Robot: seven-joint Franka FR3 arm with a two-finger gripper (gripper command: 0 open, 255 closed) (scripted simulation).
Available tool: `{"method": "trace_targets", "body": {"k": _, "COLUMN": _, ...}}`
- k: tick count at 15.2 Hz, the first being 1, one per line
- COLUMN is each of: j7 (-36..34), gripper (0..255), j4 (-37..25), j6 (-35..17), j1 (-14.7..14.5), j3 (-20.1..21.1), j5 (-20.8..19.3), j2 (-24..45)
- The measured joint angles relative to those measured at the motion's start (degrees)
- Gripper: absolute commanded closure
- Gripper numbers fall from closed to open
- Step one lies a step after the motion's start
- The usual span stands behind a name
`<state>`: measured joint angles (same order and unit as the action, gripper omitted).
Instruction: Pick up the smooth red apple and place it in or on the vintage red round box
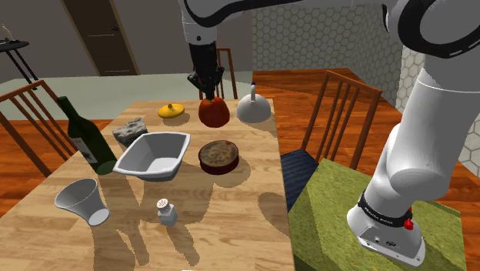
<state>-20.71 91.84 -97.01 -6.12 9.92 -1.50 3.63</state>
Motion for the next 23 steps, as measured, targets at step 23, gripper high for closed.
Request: {"method": "trace_targets", "body": {"k": 23, "j7": -1.07, "gripper": 255, "j4": 16.67, "j6": -16.64, "j1": -0.24, "j3": 0.21, "j5": -0.18, "j2": 0.07}}
